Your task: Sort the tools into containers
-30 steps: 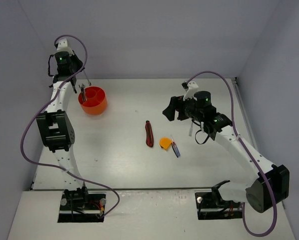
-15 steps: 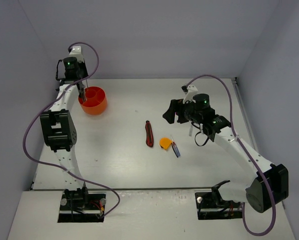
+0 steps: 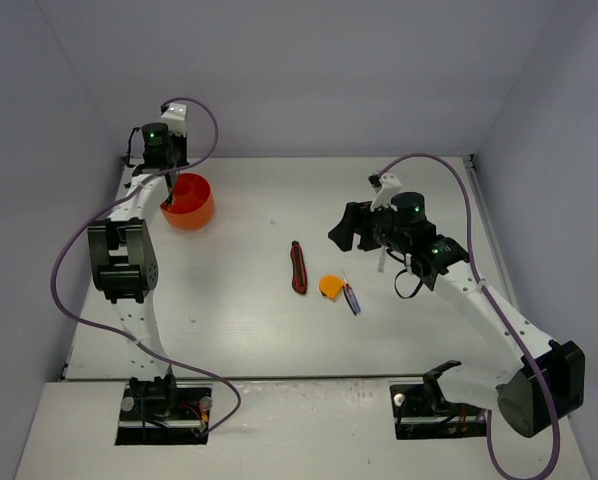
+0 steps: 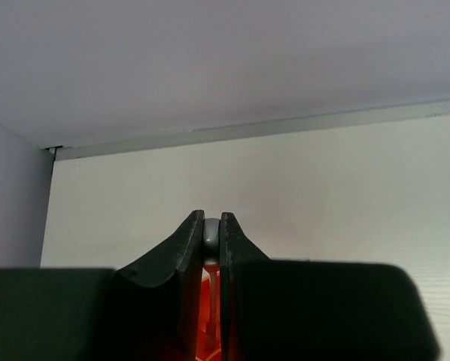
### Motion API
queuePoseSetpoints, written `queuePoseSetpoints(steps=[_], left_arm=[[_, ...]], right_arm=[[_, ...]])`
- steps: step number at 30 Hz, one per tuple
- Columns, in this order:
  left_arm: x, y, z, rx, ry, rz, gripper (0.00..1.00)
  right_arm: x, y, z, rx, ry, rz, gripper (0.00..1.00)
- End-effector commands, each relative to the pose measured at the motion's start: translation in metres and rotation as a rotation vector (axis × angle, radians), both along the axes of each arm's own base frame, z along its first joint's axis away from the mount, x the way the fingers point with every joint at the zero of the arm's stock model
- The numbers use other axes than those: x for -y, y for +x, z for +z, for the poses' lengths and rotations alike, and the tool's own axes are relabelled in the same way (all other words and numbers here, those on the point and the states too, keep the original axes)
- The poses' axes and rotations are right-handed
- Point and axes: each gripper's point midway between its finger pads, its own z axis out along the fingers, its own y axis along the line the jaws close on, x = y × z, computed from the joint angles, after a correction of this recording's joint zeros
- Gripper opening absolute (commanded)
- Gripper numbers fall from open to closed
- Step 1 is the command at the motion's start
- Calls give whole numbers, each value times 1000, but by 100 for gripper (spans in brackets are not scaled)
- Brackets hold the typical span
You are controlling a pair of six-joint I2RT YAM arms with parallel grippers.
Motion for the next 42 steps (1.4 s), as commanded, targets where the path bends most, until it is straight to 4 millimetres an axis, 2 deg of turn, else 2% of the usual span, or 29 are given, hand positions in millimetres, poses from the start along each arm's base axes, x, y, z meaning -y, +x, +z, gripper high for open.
queuePoseSetpoints(steps=[1, 16, 20, 28, 31, 33, 36, 42], left_arm=[[10, 7, 44, 131, 73, -34, 3], [6, -2, 7, 54, 78, -14, 10], [6, -2, 5, 50, 74, -9, 12], [3, -4, 10, 58, 74, 10, 26], [1, -6, 12, 58, 79, 24, 34], [-1, -7, 15, 62, 77, 31, 39], [-2, -8, 33, 93, 66, 43, 47], [0, -21, 88, 164, -40, 88, 56]], right_arm=[[2, 0, 23, 68, 38, -6, 72], [8, -10, 23, 74, 31, -11, 72], [9, -9, 28, 84, 35, -18, 72], [13, -14, 25, 65, 18, -24, 72], [14, -14, 26, 67, 17, -28, 72], [14, -15, 25, 66, 15, -28, 72], [18, -13, 27, 72, 4, -46, 72], [33, -7, 21, 59, -71, -118, 71]])
